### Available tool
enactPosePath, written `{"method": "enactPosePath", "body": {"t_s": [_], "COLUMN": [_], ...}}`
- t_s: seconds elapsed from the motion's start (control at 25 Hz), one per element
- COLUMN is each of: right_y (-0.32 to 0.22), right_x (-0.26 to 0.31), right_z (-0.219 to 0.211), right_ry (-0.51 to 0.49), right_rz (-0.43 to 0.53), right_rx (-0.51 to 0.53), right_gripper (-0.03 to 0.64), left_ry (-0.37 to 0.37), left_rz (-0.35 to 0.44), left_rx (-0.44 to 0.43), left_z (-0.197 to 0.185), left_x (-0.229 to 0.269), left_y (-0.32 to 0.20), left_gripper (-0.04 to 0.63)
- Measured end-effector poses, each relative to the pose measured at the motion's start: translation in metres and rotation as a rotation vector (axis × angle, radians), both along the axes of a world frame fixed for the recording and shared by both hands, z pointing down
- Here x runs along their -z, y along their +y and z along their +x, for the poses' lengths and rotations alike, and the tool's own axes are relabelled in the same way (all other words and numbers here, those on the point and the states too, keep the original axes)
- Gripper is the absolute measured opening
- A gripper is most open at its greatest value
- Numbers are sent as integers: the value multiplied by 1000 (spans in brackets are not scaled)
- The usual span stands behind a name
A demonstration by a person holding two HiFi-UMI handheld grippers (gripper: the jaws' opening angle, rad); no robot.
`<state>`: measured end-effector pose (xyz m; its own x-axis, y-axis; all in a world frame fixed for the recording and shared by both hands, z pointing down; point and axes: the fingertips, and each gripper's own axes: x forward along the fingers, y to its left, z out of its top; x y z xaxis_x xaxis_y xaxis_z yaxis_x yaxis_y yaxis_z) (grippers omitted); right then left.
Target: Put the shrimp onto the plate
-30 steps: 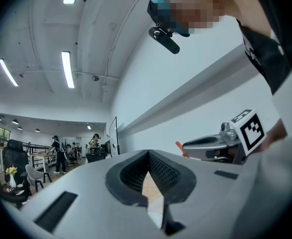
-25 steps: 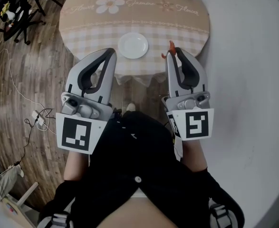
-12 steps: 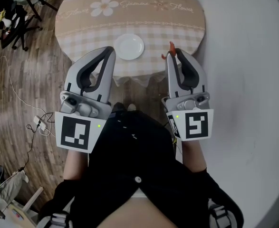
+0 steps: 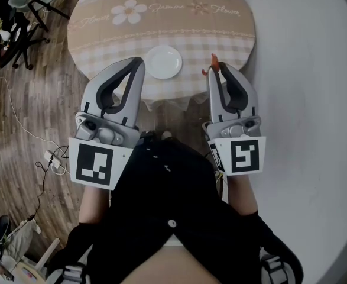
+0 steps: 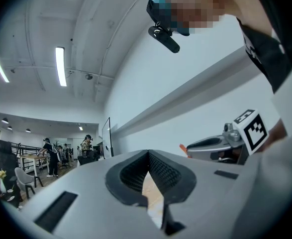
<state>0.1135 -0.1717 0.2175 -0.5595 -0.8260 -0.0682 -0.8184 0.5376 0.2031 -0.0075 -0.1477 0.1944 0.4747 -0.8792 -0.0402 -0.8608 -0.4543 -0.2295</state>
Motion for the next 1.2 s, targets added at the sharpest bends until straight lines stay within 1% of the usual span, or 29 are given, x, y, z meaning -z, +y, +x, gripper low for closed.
{"method": "enactPosePath", "body": {"t_s": [0.44,1.2], "right_y": [-19,-38], "right_x": [-9,-59], "right_z": [-20,-50], "right_ry": [42,99], "right_rz": [-29,-134], "right_rx": [-28,12], "right_gripper": [49,49], "left_ry": [24,35], "left_rz": [-20,-83], "left_rx": [-4,45], "left_z": [-29,-60], "left_x": [-8,-35], "left_y": [-19,-30], "left_gripper": [3,3]}}
